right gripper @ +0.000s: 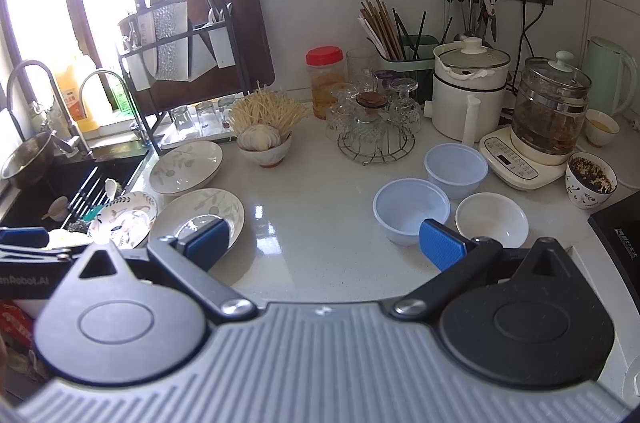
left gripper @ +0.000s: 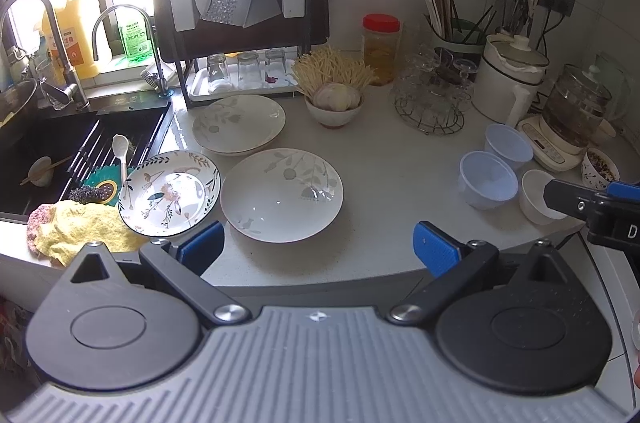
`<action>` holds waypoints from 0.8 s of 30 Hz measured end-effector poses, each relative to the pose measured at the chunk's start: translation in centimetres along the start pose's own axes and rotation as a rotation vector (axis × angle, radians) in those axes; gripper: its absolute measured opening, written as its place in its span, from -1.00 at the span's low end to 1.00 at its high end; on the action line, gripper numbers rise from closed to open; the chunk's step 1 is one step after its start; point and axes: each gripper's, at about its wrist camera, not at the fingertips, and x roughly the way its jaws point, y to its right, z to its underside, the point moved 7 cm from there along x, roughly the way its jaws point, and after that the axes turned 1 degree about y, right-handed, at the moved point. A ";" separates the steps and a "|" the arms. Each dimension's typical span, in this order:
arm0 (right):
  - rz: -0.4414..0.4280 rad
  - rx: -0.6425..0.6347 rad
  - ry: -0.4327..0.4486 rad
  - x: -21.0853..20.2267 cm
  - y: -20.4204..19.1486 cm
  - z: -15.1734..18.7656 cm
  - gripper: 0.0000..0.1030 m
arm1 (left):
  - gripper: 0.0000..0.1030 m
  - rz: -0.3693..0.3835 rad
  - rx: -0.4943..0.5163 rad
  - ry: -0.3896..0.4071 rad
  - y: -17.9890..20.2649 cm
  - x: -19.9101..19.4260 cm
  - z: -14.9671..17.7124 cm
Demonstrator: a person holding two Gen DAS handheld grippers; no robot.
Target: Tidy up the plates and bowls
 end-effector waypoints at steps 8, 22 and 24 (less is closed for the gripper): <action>0.001 0.006 0.003 0.0 0.0 0.1 1.00 | 0.98 0.004 0.003 0.004 0.2 0.1 -0.2; 0.004 0.006 -0.005 0.4 0.0 -0.1 1.00 | 0.98 0.011 0.002 0.000 0.2 0.4 -0.2; 0.005 0.006 -0.005 0.4 0.0 0.0 1.00 | 0.98 0.009 0.000 0.002 0.1 0.5 -0.3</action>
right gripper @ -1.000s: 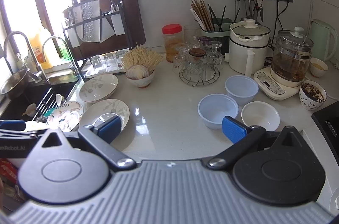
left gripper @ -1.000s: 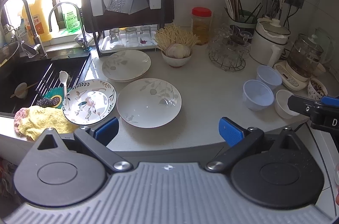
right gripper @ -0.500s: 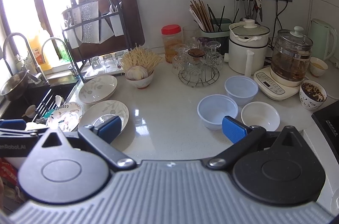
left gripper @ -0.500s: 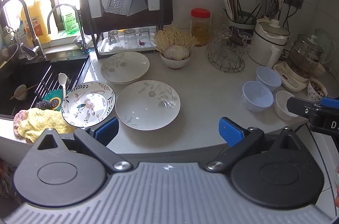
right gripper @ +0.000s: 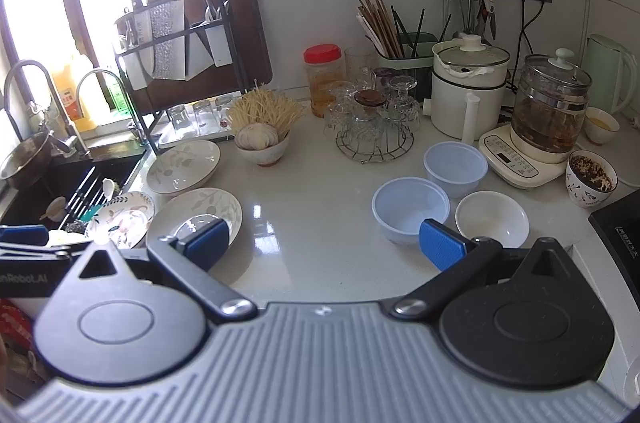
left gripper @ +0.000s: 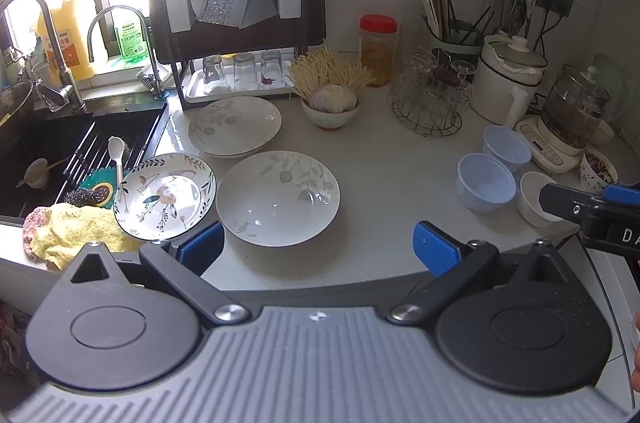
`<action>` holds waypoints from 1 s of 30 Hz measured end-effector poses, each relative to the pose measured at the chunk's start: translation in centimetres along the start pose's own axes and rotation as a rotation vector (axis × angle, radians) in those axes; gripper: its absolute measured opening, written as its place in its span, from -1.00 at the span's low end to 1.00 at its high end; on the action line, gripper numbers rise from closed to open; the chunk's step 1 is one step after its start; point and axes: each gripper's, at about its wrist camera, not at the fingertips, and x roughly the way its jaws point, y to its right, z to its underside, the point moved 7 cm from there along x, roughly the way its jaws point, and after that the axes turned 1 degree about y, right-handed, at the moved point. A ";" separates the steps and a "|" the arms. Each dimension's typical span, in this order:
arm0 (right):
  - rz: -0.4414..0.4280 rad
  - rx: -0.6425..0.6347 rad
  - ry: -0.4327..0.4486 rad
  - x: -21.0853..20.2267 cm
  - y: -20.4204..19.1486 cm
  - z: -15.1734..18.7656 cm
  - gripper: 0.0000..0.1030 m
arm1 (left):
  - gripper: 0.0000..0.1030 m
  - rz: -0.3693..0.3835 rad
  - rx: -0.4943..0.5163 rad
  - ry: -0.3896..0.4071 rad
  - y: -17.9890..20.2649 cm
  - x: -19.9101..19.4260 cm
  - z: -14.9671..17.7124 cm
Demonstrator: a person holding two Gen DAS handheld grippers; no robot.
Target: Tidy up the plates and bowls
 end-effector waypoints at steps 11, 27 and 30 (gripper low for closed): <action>0.000 0.007 -0.007 0.3 0.1 0.0 1.00 | 0.98 0.004 0.001 -0.006 0.1 0.4 -0.2; -0.008 0.001 0.000 0.8 -0.4 -0.2 1.00 | 0.98 0.013 -0.030 0.005 -0.4 0.6 -0.5; -0.011 0.007 0.006 0.8 -0.3 -0.3 1.00 | 0.98 0.015 -0.025 0.010 -0.4 0.6 -0.6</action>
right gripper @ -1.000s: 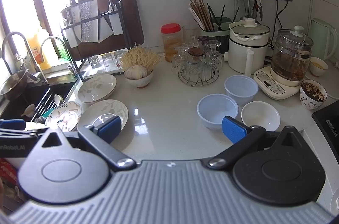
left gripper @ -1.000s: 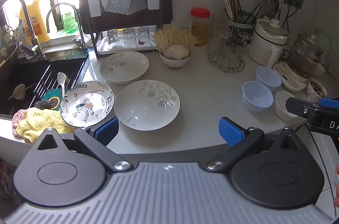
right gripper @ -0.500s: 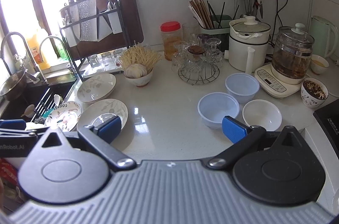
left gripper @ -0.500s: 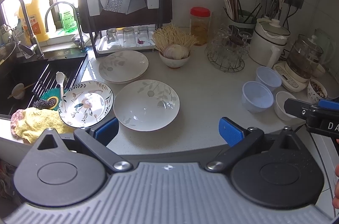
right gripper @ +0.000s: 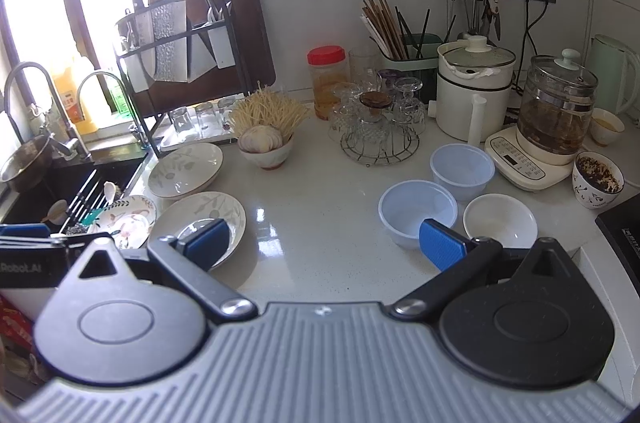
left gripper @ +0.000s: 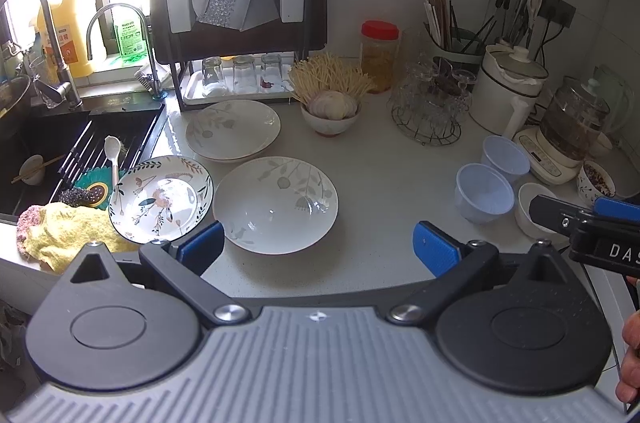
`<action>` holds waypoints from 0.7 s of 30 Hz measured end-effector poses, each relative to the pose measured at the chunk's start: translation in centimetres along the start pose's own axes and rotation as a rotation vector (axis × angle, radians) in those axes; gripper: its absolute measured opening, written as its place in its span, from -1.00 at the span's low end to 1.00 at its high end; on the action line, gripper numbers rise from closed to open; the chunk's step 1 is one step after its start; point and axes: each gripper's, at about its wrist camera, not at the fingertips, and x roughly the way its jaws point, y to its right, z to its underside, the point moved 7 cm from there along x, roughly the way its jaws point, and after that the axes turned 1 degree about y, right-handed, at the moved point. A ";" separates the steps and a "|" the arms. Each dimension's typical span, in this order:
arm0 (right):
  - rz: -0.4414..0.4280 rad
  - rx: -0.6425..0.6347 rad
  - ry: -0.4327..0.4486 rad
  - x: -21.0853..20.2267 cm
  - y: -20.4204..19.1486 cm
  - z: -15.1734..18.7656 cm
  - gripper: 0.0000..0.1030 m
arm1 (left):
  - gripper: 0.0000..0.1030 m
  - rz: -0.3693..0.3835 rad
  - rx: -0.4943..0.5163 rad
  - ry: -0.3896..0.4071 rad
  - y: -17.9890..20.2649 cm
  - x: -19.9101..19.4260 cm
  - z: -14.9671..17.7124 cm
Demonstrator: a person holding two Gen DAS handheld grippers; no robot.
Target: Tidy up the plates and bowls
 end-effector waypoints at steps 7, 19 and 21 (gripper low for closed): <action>0.000 0.021 -0.005 0.1 0.2 0.2 1.00 | 0.98 0.002 0.012 -0.016 0.1 0.4 0.0; 0.003 0.025 -0.012 0.2 -0.2 0.6 1.00 | 0.98 0.016 0.029 -0.029 -0.2 0.7 0.1; 0.004 0.027 -0.012 0.2 -0.2 0.7 1.00 | 0.98 0.018 0.029 -0.029 -0.3 0.7 0.2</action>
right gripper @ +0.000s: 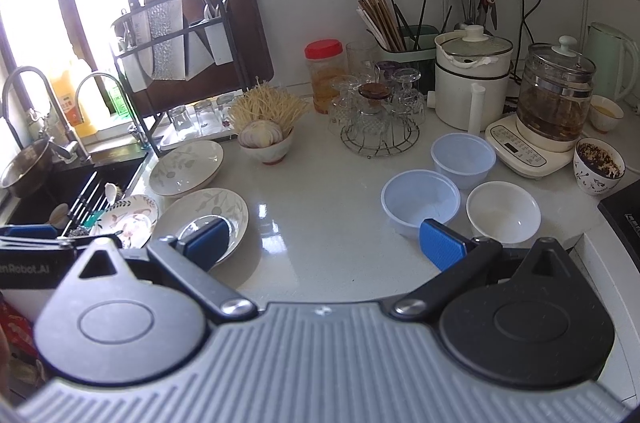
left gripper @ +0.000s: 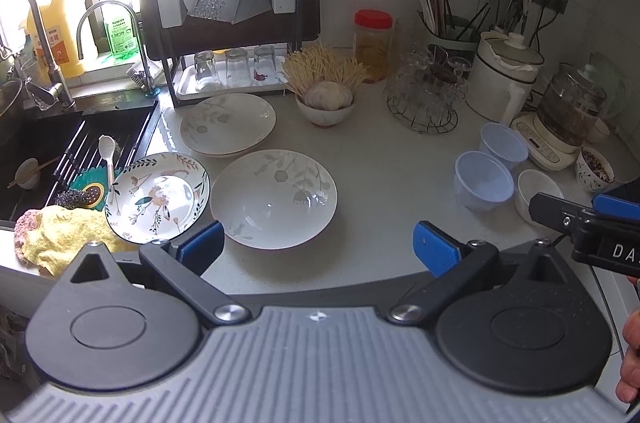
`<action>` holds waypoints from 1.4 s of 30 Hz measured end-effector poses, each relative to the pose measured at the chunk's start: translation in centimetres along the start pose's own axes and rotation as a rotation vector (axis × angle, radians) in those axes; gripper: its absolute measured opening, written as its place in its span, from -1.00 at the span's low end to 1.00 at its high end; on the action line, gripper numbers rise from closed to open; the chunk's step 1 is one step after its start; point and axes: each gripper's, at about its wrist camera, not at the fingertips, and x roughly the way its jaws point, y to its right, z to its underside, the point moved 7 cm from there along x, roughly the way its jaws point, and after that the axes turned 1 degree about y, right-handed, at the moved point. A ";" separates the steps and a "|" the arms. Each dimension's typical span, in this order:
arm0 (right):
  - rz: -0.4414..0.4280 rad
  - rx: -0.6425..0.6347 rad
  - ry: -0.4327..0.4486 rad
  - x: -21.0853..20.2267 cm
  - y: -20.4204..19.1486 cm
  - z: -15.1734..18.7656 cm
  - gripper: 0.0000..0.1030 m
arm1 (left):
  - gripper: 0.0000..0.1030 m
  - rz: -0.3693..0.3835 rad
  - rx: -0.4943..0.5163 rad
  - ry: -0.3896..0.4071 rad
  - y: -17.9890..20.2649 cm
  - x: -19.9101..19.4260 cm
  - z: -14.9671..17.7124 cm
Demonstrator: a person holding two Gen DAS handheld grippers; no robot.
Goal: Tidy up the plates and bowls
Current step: 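Move both grippers toward the floral deer-pattern plate beside the sink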
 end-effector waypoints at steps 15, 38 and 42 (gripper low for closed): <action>-0.028 0.027 0.018 1.6 0.0 1.6 1.00 | 0.98 -0.007 0.007 -0.059 -1.1 3.2 0.8; -0.045 0.038 0.027 5.5 -8.4 3.7 1.00 | 0.98 0.008 0.010 -0.100 -10.7 6.8 2.5; -0.037 0.067 0.020 5.7 -10.1 4.1 1.00 | 0.98 0.010 -0.002 -0.093 -13.5 6.7 2.8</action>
